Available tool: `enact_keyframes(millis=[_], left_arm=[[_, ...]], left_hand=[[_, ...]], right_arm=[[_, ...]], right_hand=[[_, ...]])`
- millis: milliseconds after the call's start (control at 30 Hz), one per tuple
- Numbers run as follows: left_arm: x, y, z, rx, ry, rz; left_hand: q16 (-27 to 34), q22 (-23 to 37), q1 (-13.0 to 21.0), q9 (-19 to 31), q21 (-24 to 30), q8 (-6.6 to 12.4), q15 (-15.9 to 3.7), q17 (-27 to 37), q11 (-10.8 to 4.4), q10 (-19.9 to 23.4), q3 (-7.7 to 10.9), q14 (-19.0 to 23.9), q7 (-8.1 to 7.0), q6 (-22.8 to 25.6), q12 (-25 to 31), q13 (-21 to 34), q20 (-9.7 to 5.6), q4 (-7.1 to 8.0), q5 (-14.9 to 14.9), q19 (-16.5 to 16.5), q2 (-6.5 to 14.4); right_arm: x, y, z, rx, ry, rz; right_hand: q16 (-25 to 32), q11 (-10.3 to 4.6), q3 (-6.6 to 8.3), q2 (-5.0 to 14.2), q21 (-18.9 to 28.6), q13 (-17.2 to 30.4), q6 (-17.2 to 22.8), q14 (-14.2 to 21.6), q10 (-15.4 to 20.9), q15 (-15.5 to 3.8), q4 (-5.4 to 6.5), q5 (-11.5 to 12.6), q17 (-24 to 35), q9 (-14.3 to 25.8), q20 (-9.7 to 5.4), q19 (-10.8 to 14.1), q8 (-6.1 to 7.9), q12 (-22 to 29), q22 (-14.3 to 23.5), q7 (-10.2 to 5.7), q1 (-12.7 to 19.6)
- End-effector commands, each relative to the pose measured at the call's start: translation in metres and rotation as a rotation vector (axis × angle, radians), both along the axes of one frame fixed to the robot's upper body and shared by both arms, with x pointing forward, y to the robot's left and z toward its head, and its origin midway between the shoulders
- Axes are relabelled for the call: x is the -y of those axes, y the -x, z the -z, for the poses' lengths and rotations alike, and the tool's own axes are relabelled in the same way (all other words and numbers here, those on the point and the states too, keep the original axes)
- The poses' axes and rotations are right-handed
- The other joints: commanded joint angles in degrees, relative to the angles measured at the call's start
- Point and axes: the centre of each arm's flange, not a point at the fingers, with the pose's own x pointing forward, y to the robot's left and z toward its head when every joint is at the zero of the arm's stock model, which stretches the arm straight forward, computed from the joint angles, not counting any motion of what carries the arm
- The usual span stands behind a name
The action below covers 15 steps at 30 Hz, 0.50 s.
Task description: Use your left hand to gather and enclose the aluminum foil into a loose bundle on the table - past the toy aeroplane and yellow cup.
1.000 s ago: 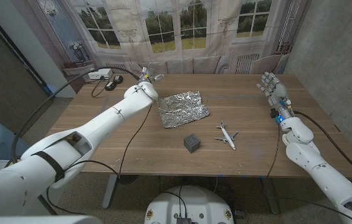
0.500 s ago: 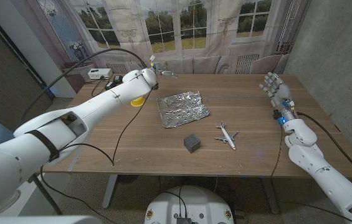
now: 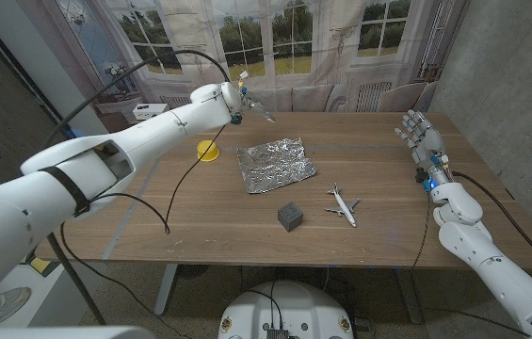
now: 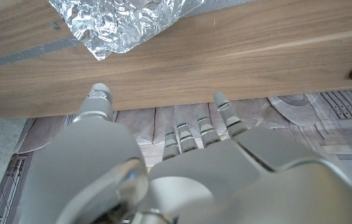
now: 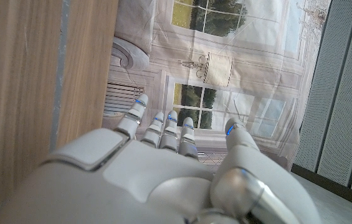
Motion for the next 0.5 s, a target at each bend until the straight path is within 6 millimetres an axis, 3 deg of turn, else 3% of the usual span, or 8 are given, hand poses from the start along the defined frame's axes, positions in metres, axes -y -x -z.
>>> enact_keyframes(millis=[33,300,500], left_arm=[[0.022,0.011,-0.026,-0.079,-0.269,-0.027],[0.044,0.017,-0.038,-0.053,-0.433,-0.062],[0.061,0.018,-0.042,-0.049,-0.557,-0.109]], left_hand=[[-0.46,0.14,1.94,-0.23,-1.07,0.26,0.51,-0.35,0.33,-1.54,0.02,-1.29,-2.42,-0.3,-0.89,-0.66,0.42,-0.67,1.11,-0.87,0.04],[-0.55,0.15,5.12,-0.45,-1.77,0.29,0.42,-0.6,0.04,-1.51,0.13,-2.19,-4.08,-0.69,-1.21,-1.59,0.85,-1.23,2.74,0.27,0.15],[-0.67,0.12,7.35,-0.47,-2.33,0.53,0.35,-0.73,0.56,-1.98,-0.56,-2.83,-4.74,-0.54,-1.57,-2.3,1.06,-1.66,4.55,1.14,-1.31]], right_arm=[[0.003,0.01,0.008,0.004,-0.01,0.002],[0.002,0.015,0.011,0.012,-0.016,0.004],[0.003,0.02,0.013,0.013,-0.018,0.009]], right_hand=[[-0.19,0.07,0.13,-0.01,0.26,0.17,0.73,0.37,0.63,0.11,0.39,0.19,0.12,0.14,0.01,0.31,0.12,0.13,0.18,-0.09,-0.2],[-0.18,0.11,0.1,0.0,0.24,0.17,0.88,0.44,0.67,0.13,0.49,0.19,0.14,0.14,0.01,0.3,0.13,0.12,0.18,-0.07,-0.41],[-0.19,0.15,0.12,0.01,0.24,0.17,0.96,0.49,0.71,0.1,0.51,0.19,0.13,0.14,0.03,0.33,0.12,0.12,0.18,-0.1,-0.48]])
